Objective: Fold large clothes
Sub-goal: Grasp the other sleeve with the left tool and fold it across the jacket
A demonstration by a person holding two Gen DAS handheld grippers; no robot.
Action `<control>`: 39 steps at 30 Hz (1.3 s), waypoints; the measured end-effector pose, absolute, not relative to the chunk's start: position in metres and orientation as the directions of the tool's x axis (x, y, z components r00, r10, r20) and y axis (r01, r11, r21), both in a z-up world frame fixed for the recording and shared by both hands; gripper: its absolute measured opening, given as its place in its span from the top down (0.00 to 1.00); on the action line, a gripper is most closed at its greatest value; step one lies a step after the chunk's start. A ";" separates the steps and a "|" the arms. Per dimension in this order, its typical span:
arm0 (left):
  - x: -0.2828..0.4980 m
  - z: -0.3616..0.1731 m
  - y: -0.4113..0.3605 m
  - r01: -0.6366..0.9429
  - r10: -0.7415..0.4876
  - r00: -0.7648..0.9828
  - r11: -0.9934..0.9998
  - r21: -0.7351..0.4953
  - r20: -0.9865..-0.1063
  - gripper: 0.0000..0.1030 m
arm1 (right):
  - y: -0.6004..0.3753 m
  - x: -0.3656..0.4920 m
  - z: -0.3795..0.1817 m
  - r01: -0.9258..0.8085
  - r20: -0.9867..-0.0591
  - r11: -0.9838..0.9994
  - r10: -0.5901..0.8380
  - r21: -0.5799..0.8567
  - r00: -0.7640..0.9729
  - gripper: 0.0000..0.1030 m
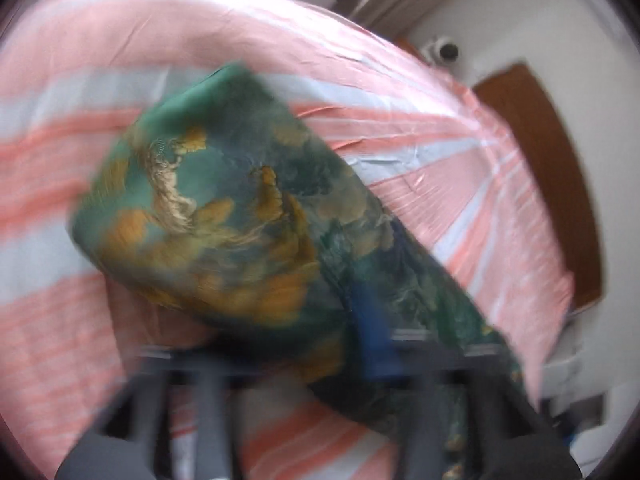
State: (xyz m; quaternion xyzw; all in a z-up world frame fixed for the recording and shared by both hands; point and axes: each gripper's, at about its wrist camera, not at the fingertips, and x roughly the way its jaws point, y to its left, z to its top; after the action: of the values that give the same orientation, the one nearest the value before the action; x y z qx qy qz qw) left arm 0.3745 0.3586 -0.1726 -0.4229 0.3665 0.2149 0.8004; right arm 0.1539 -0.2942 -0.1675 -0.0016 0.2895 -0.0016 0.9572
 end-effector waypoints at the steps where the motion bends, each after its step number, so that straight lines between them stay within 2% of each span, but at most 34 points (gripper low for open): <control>1: 0.380 -0.158 0.348 -0.638 0.062 0.635 0.605 -0.477 -0.770 0.87 | -0.295 0.156 -0.168 0.003 -0.558 1.000 -0.001 0.003 0.830 0.11; 5: 0.399 -0.068 0.256 -0.450 0.170 0.709 0.857 -0.253 -0.685 0.88 | -0.301 0.157 -0.165 0.003 -0.555 0.998 0.028 0.055 0.832 0.11; 9: 0.419 0.012 0.116 -0.164 0.098 0.821 0.984 -0.068 -0.562 0.88 | -0.306 0.154 -0.161 -0.007 -0.536 0.996 0.052 0.085 0.843 0.11; 13: 0.427 0.029 -0.022 0.062 0.002 0.871 0.991 0.114 -0.491 0.88 | -0.313 0.149 -0.160 -0.011 -0.521 0.994 0.068 0.113 0.851 0.11; 16: 0.428 -0.010 -0.133 0.215 -0.053 0.865 0.938 0.273 -0.498 0.86 | -0.321 0.145 -0.159 0.003 -0.508 0.992 0.063 0.127 0.859 0.11; 18: 0.428 -0.055 -0.191 0.304 -0.072 0.836 0.886 0.350 -0.545 0.72 | -0.326 0.142 -0.158 0.015 -0.501 0.991 0.055 0.135 0.864 0.11; 20: 0.425 -0.103 -0.232 0.366 -0.031 0.794 0.822 0.436 -0.607 0.18 | -0.332 0.139 -0.157 0.028 -0.496 0.989 0.047 0.144 0.867 0.11; 21: 0.419 -0.135 -0.252 0.385 0.024 0.776 0.773 0.504 -0.630 0.13 | -0.335 0.139 -0.157 0.035 -0.496 0.988 0.044 0.148 0.867 0.11; 23: 0.398 -0.172 -0.269 0.436 0.060 0.759 0.692 0.576 -0.648 0.14 | -0.340 0.137 -0.157 0.045 -0.494 0.986 0.040 0.159 0.869 0.11; 25: 0.366 -0.184 -0.269 0.484 0.037 0.764 0.628 0.609 -0.645 0.14 | -0.345 0.134 -0.156 0.054 -0.489 0.983 0.039 0.174 0.871 0.11; 31: 0.317 -0.130 -0.214 0.533 -0.072 0.750 0.653 0.538 -0.657 0.01 | -0.359 0.135 -0.156 0.073 -0.476 0.972 0.043 0.222 0.878 0.11; 34: 0.340 -0.103 -0.168 0.458 -0.056 0.754 0.758 0.464 -0.654 0.01 | -0.362 0.139 -0.160 0.076 -0.488 0.969 0.051 0.236 0.871 0.11; 37: 0.384 -0.099 -0.116 0.289 0.054 0.753 0.868 0.404 -0.656 0.01 | -0.360 0.142 -0.162 0.073 -0.501 0.969 0.058 0.237 0.864 0.11; 39: 0.415 -0.115 -0.082 0.174 0.139 0.708 0.916 0.361 -0.692 0.01 | -0.359 0.141 -0.162 0.072 -0.501 0.971 0.054 0.229 0.864 0.11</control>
State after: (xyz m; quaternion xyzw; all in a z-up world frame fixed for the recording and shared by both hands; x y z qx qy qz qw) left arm 0.4145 -0.0825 -0.1154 0.2045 0.3819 -0.0098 0.9013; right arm 0.1413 -0.3586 -0.1621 0.1209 0.2611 -0.0045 0.9577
